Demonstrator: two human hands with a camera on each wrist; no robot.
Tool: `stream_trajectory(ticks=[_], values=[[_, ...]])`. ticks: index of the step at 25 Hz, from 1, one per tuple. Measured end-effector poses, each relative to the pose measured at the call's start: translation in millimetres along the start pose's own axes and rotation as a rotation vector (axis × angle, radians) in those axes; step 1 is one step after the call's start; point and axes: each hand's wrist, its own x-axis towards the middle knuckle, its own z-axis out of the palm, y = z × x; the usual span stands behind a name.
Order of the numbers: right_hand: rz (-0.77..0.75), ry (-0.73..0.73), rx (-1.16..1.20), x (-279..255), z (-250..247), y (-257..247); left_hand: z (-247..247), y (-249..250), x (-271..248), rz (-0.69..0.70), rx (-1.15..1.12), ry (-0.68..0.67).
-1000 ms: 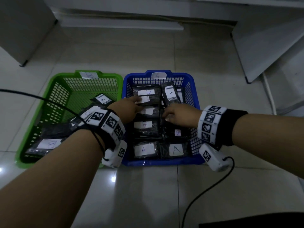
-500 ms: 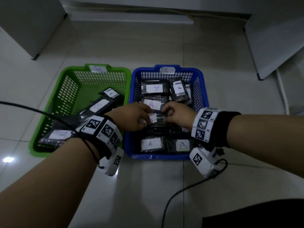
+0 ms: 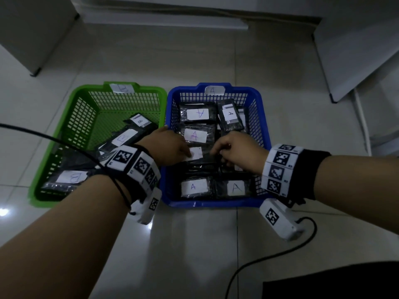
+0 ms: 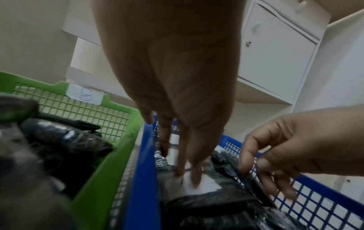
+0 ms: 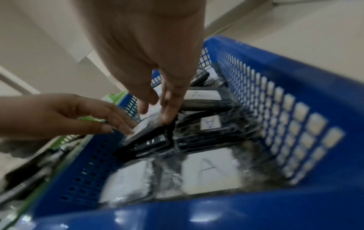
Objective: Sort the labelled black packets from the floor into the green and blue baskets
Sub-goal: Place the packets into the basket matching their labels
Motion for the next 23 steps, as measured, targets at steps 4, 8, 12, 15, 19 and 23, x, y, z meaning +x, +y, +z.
stream_trajectory(ticks=[4,8,12,15,19,23], values=[[-0.103,-0.152,-0.19,-6,7,10,2,2,4,-0.019,0.036,0.06],[0.014,-0.013,-0.058,1,-3,18,6,8,11,0.049,-0.063,0.152],[-0.065,-0.06,-0.261,16,-10,26,15,15,13,0.026,-0.016,0.065],[0.044,0.111,-0.142,32,-22,28,15,15,18,0.035,-0.055,0.126],[0.177,0.219,0.036,57,-33,31,13,28,31,0.141,-0.053,0.127],[0.184,0.182,0.131,65,-38,28,19,32,41,0.103,-0.024,0.08]])
